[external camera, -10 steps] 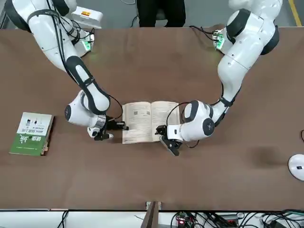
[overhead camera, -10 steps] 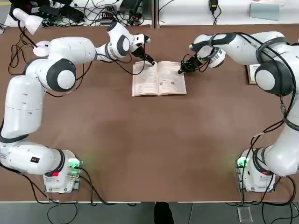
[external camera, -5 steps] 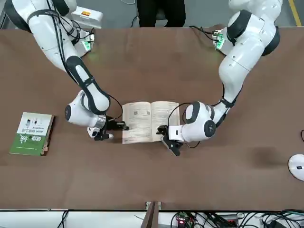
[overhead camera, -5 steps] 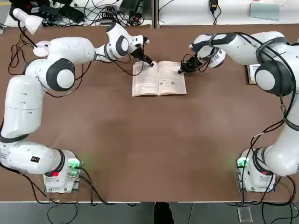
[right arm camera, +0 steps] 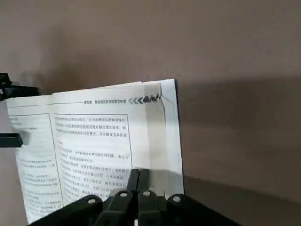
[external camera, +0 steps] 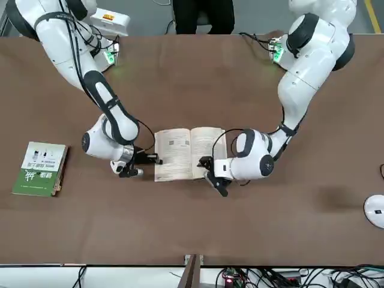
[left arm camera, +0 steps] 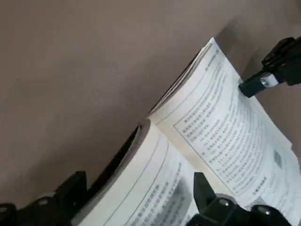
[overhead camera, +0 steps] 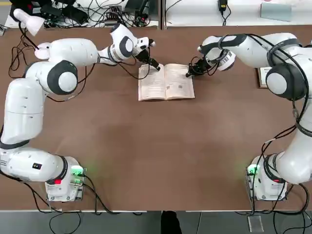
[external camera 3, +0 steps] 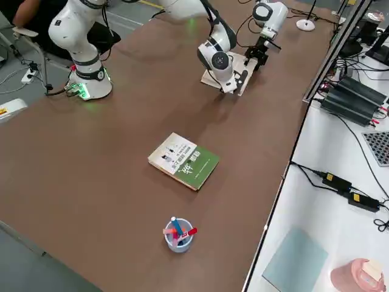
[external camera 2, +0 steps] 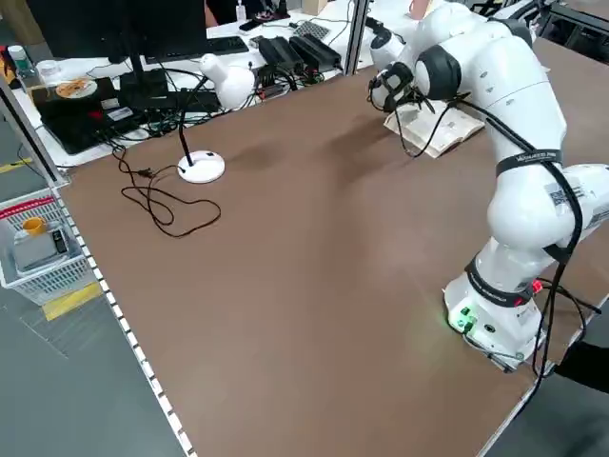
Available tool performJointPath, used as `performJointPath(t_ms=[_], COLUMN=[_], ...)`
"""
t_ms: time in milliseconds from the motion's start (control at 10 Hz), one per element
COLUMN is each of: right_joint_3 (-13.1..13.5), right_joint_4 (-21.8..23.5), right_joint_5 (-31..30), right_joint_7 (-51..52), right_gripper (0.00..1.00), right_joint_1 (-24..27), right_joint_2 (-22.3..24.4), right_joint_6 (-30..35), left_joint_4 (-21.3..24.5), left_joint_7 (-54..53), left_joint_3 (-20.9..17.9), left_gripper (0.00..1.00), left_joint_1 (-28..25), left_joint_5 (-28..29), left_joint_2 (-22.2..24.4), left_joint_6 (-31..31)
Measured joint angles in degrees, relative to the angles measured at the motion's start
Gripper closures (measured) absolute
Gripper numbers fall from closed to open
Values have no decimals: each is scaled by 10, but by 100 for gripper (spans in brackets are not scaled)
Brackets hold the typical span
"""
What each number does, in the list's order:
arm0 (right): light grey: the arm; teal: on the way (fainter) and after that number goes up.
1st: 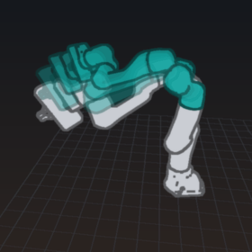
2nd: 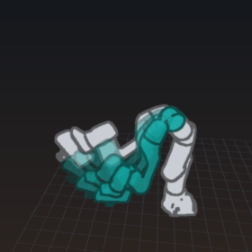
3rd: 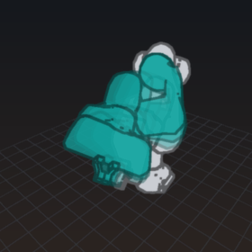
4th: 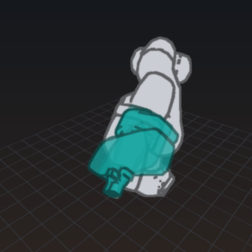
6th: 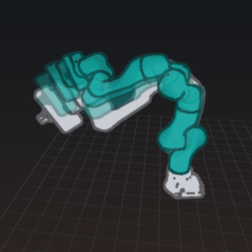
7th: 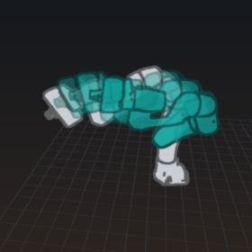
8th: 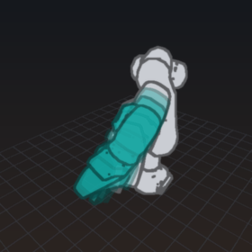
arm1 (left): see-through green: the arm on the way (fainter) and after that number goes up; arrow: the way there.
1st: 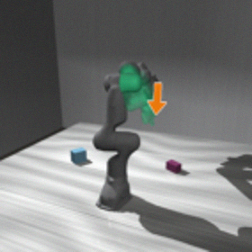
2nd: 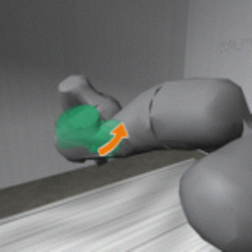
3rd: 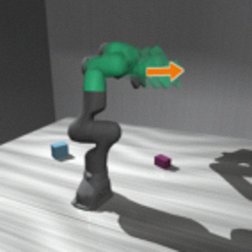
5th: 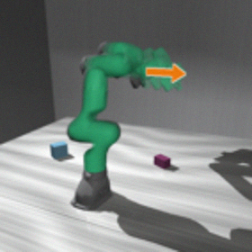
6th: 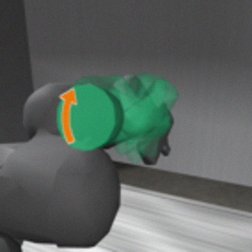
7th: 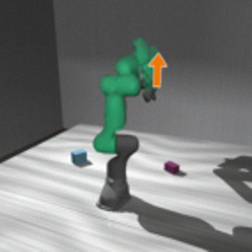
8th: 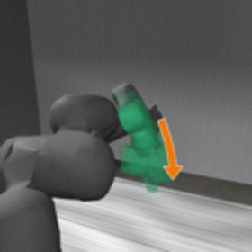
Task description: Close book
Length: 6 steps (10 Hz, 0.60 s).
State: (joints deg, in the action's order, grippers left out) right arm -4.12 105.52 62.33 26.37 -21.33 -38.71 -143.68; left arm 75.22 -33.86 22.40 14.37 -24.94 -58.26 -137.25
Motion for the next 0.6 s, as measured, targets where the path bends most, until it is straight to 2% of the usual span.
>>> performJointPath(t_ms=[600], right_joint_3=[0], right_joint_4=[0], right_joint_5=[2], right_joint_7=[0], right_gripper=[97], right_joint_1=[0], right_joint_2=[0], right_joint_6=[0], left_joint_4=[-15], left_joint_7=[0], left_joint_3=[7], left_gripper=[0], left_joint_1=[-12], left_joint_5=[-22], left_joint_2=[0], left_joint_6=[41])
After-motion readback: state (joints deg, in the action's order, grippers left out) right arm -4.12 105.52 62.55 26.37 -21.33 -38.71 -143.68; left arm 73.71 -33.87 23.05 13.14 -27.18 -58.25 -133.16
